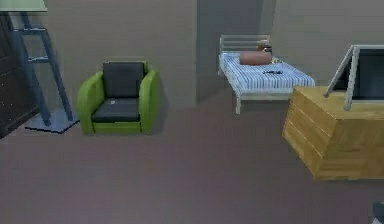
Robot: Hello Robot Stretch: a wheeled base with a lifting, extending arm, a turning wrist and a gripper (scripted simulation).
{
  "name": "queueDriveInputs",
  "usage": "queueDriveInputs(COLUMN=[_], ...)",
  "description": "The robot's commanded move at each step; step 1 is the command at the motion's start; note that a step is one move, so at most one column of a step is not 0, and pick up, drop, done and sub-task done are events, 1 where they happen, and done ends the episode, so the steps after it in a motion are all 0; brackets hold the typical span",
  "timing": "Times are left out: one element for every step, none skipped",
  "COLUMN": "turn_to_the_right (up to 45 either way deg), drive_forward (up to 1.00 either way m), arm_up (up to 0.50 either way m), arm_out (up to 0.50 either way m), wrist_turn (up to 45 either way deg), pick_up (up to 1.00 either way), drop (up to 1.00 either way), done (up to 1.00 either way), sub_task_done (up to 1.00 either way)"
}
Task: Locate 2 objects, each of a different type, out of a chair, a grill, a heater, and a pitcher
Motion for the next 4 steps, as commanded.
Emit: queueDriveInputs(turn_to_the_right=[0.0,36.0,0.0,21.0], drive_forward=[0.7,0.0,0.95,0.0], arm_up=[0.0,0.0,0.0,0.0], arm_out=[0.0,0.0,0.0,0.0], wrist_turn=[0.0,0.0,0.0,0.0], pick_up=[0.0,0.0,0.0,0.0], drop=[0.0,0.0,0.0,0.0], done=[0.0,0.0,0.0,0.0], sub_task_done=[0.0,0.0,0.0,0.0])
